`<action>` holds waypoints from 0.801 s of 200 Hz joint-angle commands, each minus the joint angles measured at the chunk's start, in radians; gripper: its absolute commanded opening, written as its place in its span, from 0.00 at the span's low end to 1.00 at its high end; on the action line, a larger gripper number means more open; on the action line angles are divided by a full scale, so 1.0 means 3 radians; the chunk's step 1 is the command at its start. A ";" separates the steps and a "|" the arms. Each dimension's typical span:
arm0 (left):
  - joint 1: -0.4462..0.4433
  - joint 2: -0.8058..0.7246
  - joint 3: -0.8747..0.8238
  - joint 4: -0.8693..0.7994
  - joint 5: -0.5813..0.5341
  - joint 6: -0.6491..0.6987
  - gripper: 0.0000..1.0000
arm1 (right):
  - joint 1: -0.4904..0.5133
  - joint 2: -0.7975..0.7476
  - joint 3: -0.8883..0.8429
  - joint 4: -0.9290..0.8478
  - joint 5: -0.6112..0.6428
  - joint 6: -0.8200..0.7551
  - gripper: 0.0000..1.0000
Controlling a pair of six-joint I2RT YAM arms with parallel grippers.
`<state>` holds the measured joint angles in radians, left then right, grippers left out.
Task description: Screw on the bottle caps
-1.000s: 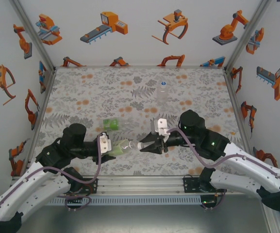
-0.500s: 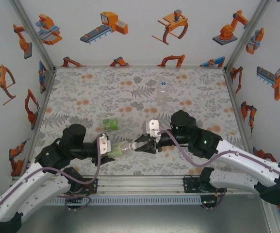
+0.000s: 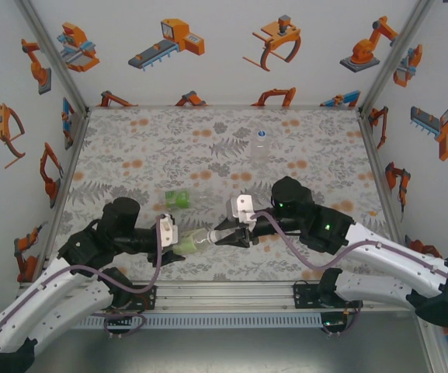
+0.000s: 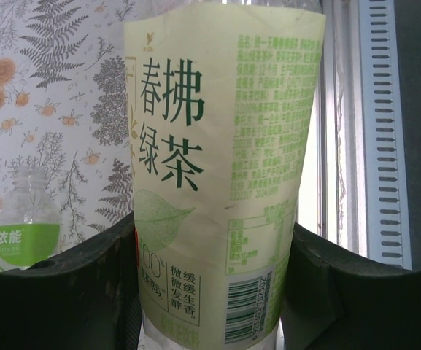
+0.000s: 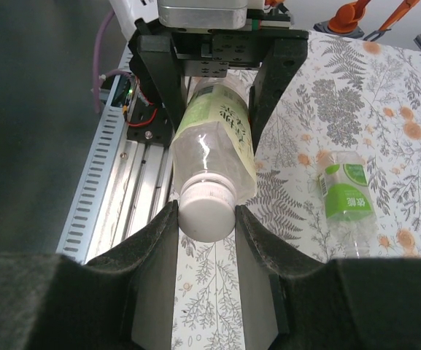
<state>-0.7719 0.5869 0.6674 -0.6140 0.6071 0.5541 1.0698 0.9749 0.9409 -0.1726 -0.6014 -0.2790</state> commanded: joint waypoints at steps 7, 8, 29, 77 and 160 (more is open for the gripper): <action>-0.0022 0.0026 0.0108 0.0037 0.0215 -0.0017 0.00 | 0.0045 0.0027 0.0170 -0.0077 -0.0016 -0.0193 0.00; -0.0023 0.0024 0.0110 0.0037 0.0216 -0.0019 0.00 | 0.0047 0.0027 0.0171 -0.0078 -0.0016 -0.0196 0.00; -0.0020 0.0031 0.0116 0.0046 0.0240 -0.0018 0.00 | 0.0061 0.0028 0.0174 -0.0090 -0.0018 -0.0220 0.00; -0.0022 -0.0031 0.0110 0.0211 0.0106 -0.0134 0.00 | 0.0073 0.0088 0.0210 -0.0072 0.0270 0.0437 0.00; -0.0020 0.0022 0.0129 0.0391 0.0015 -0.0155 0.00 | 0.0074 0.0120 -0.0028 0.0226 0.1270 0.3273 0.00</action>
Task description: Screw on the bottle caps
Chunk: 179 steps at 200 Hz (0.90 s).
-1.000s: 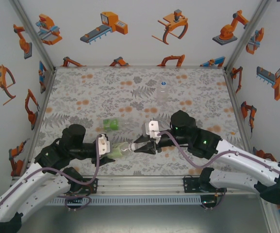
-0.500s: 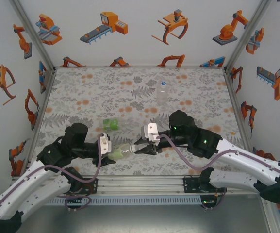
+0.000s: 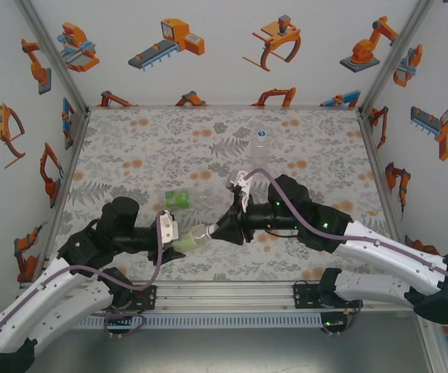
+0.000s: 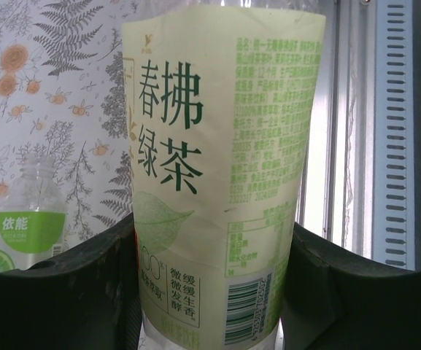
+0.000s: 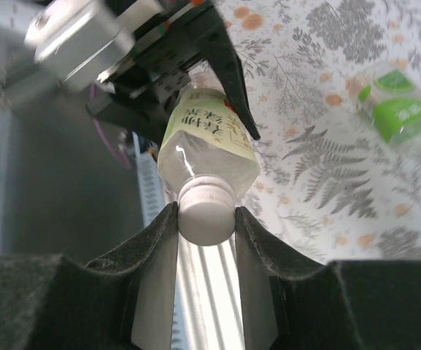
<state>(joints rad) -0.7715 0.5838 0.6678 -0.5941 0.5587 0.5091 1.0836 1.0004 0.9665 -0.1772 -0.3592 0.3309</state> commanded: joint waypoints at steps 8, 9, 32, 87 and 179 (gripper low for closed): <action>-0.0021 0.0043 0.0132 0.0329 0.0173 0.0007 0.00 | 0.0029 0.0040 -0.0139 0.0224 0.0557 0.1597 0.00; -0.0021 0.0048 0.0134 0.0329 0.0173 0.0006 0.00 | 0.0029 0.0040 -0.0141 0.0215 0.0565 0.1643 0.00; -0.0021 0.0098 0.0151 0.0353 0.0150 0.0034 0.00 | 0.0025 0.0098 -0.0083 -0.0233 0.0797 0.2638 0.00; -0.0024 0.0317 0.0232 0.0444 0.0125 0.0075 0.00 | 0.0025 0.0115 -0.0330 -0.0114 0.0826 0.3924 0.00; -0.0025 0.0401 0.0198 0.0347 0.0175 0.0199 0.00 | 0.0027 0.0168 0.0204 -0.0767 0.1086 0.2955 0.48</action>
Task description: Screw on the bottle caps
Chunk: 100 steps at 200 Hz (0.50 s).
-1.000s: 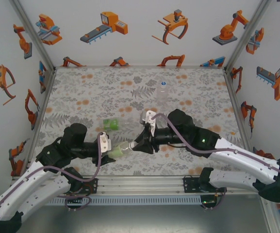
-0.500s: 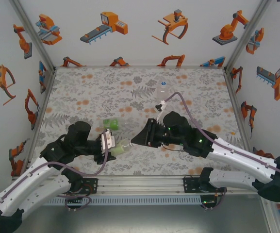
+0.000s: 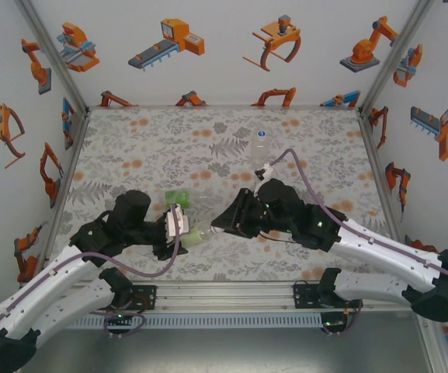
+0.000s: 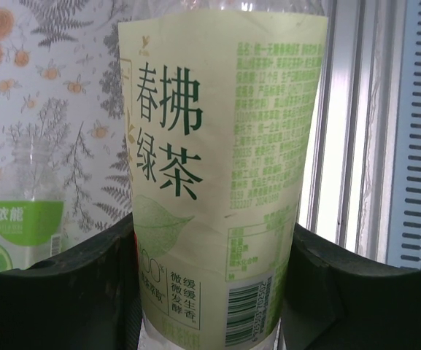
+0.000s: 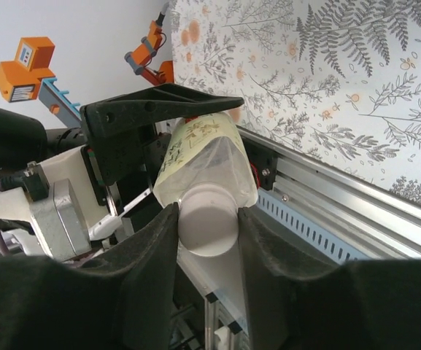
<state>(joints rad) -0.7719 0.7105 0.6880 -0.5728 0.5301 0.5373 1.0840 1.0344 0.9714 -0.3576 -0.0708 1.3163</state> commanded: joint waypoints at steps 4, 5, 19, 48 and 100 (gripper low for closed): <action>-0.0020 -0.0024 0.0128 0.0274 0.0273 0.0103 0.00 | 0.0022 0.0057 0.0207 -0.0179 0.0133 -0.0344 0.51; -0.0020 -0.0025 0.0127 0.0274 0.0273 0.0104 0.00 | 0.0025 0.0056 0.0213 -0.0181 0.0136 -0.0349 0.51; -0.0020 -0.0023 0.0115 0.0273 0.0267 0.0099 0.00 | 0.0025 0.0045 0.0256 -0.0207 0.0155 -0.0419 0.58; -0.0019 -0.0020 0.0105 0.0273 0.0263 0.0092 0.00 | 0.0022 0.0004 0.0325 -0.0258 0.0219 -0.0567 0.66; -0.0020 -0.0001 0.0105 0.0243 0.0293 0.0108 0.00 | -0.0035 -0.0106 0.0574 -0.0316 0.0246 -0.1435 0.69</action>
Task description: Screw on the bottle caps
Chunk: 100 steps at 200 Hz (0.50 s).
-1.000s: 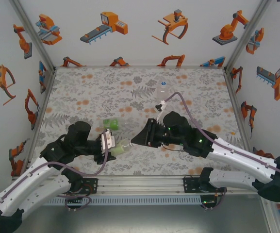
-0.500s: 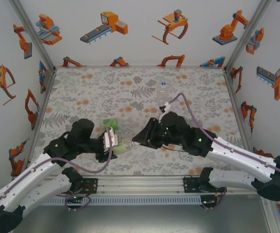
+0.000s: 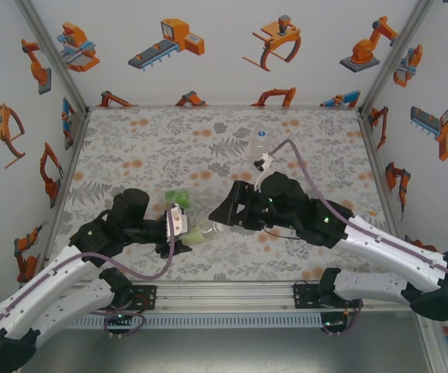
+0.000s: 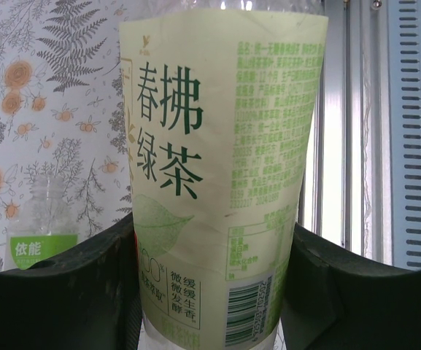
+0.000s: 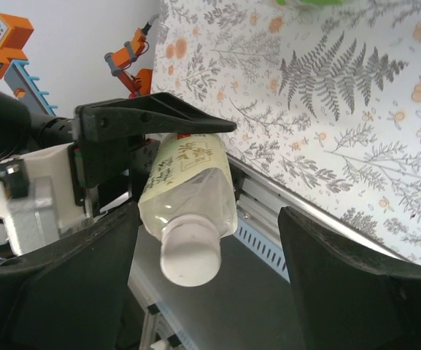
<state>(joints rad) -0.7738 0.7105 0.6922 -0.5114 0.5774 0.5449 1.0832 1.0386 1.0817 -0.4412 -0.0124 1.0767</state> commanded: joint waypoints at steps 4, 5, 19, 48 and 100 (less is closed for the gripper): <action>-0.0013 -0.0003 0.0091 0.0038 0.0140 0.0086 0.00 | -0.0036 -0.0134 0.0229 -0.0034 0.0055 -0.0768 0.68; -0.0013 -0.0004 0.0089 0.0038 0.0141 0.0086 0.00 | -0.0036 -0.0136 0.0234 -0.0038 0.0059 -0.0795 0.68; -0.0015 -0.0016 0.0077 0.0028 0.0166 0.0096 0.00 | -0.0035 -0.0195 0.0286 -0.0028 0.0062 -0.1301 0.67; -0.0015 -0.0021 0.0055 0.0030 0.0253 0.0127 0.00 | -0.0036 -0.0328 0.0313 0.0034 -0.0133 -0.2425 0.63; -0.0013 -0.0052 0.0040 0.0017 0.0309 0.0170 0.00 | -0.0036 -0.0344 0.0404 -0.0275 -0.0945 -0.4012 0.57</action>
<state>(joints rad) -0.7738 0.7082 0.6922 -0.5117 0.6266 0.5663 1.0756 0.9329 1.1606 -0.4614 -0.1513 0.1829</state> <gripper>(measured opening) 0.569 0.582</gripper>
